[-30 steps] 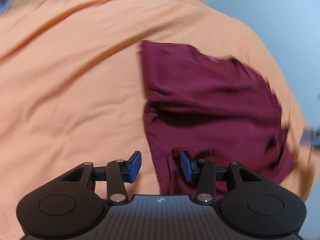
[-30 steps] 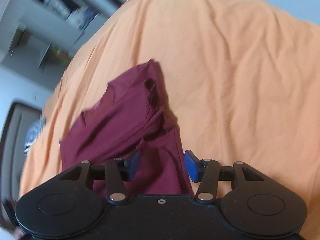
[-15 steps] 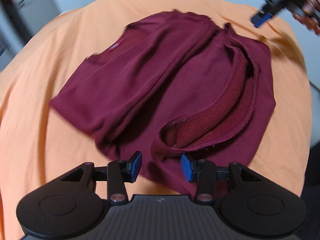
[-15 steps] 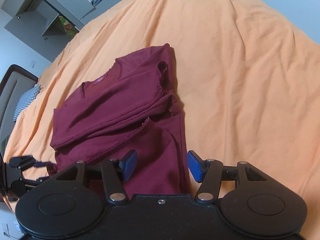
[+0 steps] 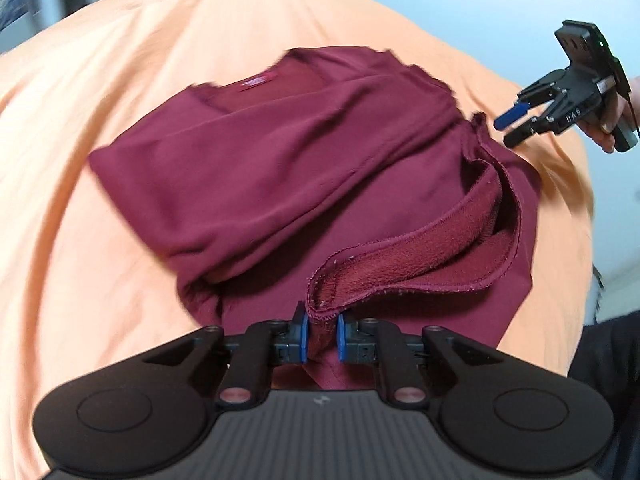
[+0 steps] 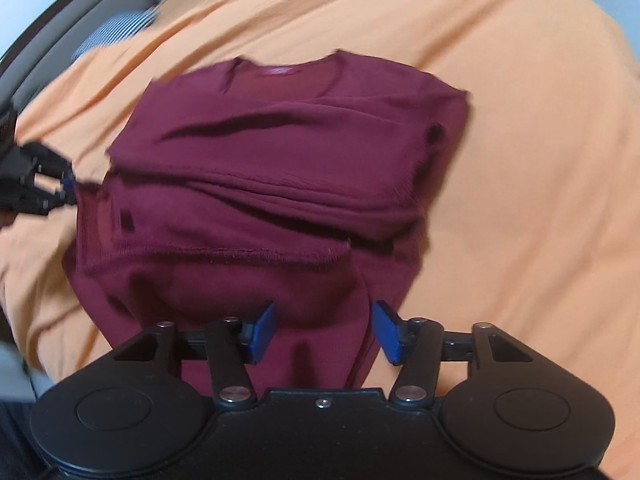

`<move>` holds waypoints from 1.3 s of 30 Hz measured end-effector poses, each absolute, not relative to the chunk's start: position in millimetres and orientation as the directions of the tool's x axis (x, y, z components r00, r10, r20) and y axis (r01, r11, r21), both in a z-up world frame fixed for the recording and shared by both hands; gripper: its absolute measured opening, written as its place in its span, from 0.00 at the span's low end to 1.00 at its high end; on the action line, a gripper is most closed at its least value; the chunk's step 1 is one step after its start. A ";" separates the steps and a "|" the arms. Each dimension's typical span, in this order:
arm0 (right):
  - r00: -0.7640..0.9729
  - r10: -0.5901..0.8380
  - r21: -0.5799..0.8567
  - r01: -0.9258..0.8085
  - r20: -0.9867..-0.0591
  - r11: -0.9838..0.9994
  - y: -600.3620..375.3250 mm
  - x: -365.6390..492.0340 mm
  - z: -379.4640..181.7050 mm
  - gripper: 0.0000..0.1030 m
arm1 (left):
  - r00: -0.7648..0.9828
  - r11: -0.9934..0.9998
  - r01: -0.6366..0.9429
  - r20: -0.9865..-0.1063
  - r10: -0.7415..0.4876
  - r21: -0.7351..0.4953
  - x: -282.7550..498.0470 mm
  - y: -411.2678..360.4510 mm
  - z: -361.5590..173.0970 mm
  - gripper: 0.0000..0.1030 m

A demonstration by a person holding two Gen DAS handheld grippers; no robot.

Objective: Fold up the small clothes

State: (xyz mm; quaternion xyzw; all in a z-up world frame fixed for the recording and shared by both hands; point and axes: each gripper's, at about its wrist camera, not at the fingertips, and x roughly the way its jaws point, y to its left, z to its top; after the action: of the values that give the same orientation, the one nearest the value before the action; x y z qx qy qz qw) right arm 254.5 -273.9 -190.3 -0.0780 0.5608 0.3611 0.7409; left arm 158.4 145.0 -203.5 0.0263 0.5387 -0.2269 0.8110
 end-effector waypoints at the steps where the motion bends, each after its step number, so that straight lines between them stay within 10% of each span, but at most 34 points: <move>1: 0.081 0.458 0.304 -0.645 -0.885 0.701 -270.9 261.4 -193.4 0.50 | 0.320 0.906 0.373 -0.889 -0.328 -0.200 155.6 145.4 -202.1 0.13; 6: -0.024 0.445 0.339 -0.686 -0.895 0.644 -262.9 289.4 -214.5 0.47 | 0.344 0.938 0.249 -0.883 -0.319 -0.241 153.4 153.8 -198.0 0.13; 9: -0.083 0.490 0.427 -0.627 -0.868 0.652 -274.1 299.8 -220.8 0.20 | 0.365 0.949 0.159 -0.877 -0.312 -0.272 149.1 162.9 -197.5 0.13; 18: -0.006 0.594 0.548 -0.393 -0.804 0.738 -312.3 294.7 -235.6 0.27 | 0.370 0.955 0.025 -0.885 -0.283 -0.295 151.3 166.9 -212.0 0.13; 21: -0.010 0.630 0.580 -0.404 -0.776 0.708 -310.1 290.3 -233.3 0.05 | 0.372 0.956 0.018 -0.886 -0.278 -0.293 152.5 163.9 -211.3 0.13; 26: 0.226 0.720 0.667 -0.274 -0.656 0.693 -352.2 304.0 -199.3 0.05 | 0.503 0.915 -0.145 -0.824 -0.260 -0.378 145.4 196.6 -195.7 0.09; 39: 0.176 0.615 0.563 -0.271 -0.768 0.781 -331.5 301.0 -222.7 0.23 | 0.448 0.910 -0.205 -0.861 -0.239 -0.360 157.1 195.8 -218.1 0.15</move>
State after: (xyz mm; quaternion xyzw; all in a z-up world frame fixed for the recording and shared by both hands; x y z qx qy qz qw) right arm 301.0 -331.5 -222.7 0.1511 0.5702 0.2947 0.7518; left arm 157.1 195.8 -218.1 -0.2117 0.5251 -0.0102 0.8242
